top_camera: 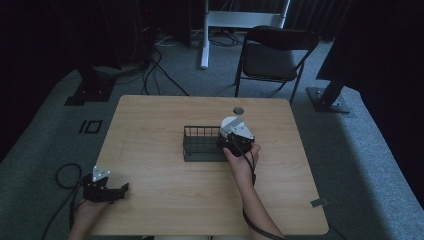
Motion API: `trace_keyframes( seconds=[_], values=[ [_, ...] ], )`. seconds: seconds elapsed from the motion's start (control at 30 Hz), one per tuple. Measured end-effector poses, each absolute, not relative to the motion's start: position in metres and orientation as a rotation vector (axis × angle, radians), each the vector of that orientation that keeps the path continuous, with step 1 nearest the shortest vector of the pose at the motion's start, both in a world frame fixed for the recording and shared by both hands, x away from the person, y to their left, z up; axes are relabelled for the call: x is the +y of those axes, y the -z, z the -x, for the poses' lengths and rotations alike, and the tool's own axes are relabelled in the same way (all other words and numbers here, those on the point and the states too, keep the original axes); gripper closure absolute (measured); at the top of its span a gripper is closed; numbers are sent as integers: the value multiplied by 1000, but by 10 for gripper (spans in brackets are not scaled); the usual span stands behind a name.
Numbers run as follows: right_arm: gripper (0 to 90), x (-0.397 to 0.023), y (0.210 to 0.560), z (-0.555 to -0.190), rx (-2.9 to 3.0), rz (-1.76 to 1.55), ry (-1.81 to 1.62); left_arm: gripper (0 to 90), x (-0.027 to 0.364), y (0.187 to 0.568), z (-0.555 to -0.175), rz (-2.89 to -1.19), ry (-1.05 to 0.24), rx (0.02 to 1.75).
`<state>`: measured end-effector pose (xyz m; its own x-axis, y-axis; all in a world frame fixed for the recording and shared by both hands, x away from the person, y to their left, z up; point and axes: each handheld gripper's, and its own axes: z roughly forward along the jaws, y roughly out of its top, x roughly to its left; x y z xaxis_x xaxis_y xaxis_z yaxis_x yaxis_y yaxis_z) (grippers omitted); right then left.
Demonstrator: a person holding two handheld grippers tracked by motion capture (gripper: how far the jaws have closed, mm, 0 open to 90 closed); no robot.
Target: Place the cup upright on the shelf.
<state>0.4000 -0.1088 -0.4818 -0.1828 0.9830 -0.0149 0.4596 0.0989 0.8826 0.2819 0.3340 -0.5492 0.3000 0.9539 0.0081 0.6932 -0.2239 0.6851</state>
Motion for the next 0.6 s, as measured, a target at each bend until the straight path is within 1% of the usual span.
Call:
trace_keyframes(
  seconds=[0.2,0.23,0.6],
  values=[
    [164,-112,482,-398,1737,-1416,-1051,1,334,549,-282,-1997,-588,1460],
    [126,-112,483,-396,1747,-1400,-1059,1,334,549,-282,-1997,-588,1460],
    [121,-116,477,-390,1756,-1366,-1102,1,334,549,-282,-1997,-588,1460]
  ],
)
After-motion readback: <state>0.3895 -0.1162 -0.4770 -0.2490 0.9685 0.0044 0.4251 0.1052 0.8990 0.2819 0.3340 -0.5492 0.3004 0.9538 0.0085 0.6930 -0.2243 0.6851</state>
